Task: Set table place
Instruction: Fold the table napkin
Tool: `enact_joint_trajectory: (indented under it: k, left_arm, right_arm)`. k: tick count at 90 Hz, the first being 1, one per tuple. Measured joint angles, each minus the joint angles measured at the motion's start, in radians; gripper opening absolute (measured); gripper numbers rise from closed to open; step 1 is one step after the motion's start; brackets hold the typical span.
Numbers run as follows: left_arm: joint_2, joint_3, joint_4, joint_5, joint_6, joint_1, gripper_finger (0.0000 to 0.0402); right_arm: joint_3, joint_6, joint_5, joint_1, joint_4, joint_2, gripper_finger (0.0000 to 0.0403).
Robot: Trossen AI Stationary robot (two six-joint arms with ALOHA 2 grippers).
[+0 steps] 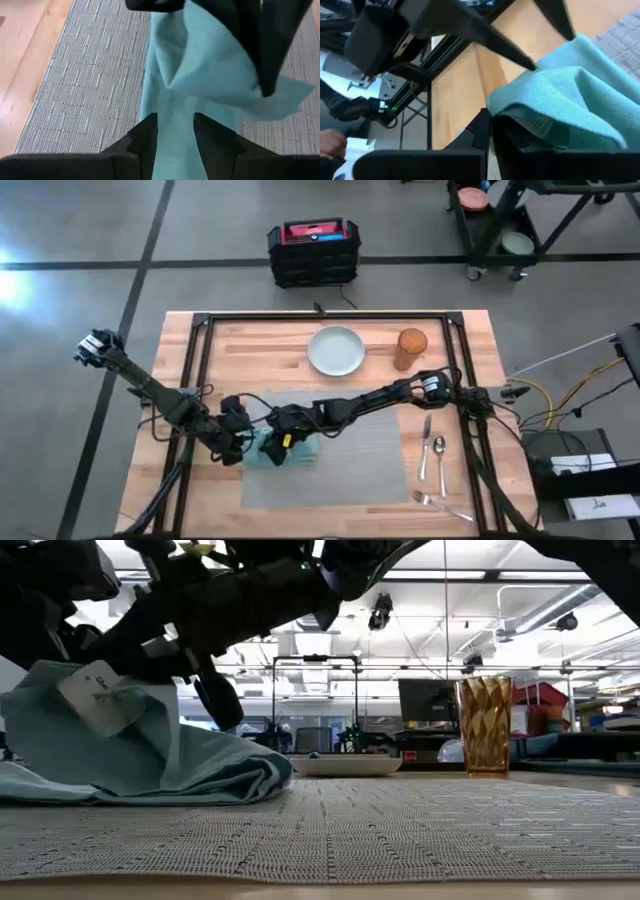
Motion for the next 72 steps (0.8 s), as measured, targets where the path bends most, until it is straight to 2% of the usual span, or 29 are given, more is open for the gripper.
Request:
enact_joint_trajectory:
  k: [23,43,56,72]
  left_arm:
    - [0.0,0.0,0.0,-0.001,0.0,0.0,0.0114]
    - [0.0,0.0,0.0,-0.001,0.0,0.0,0.0114]
    - [0.0,0.0,0.0,-0.002,0.001,0.0,0.0114]
    - [0.0,0.0,0.0,-0.011,0.001,0.0,0.0114]
  right_arm:
    - [0.0,-0.027,0.057,-0.013,0.0,0.0,0.0]
    - [0.0,-0.059,0.056,-0.012,-0.001,0.0,0.0006]
    - [0.0,-0.079,0.055,-0.007,0.0,0.0,0.0045]
    - [-0.001,-0.105,0.055,-0.006,0.0,0.0,0.012]
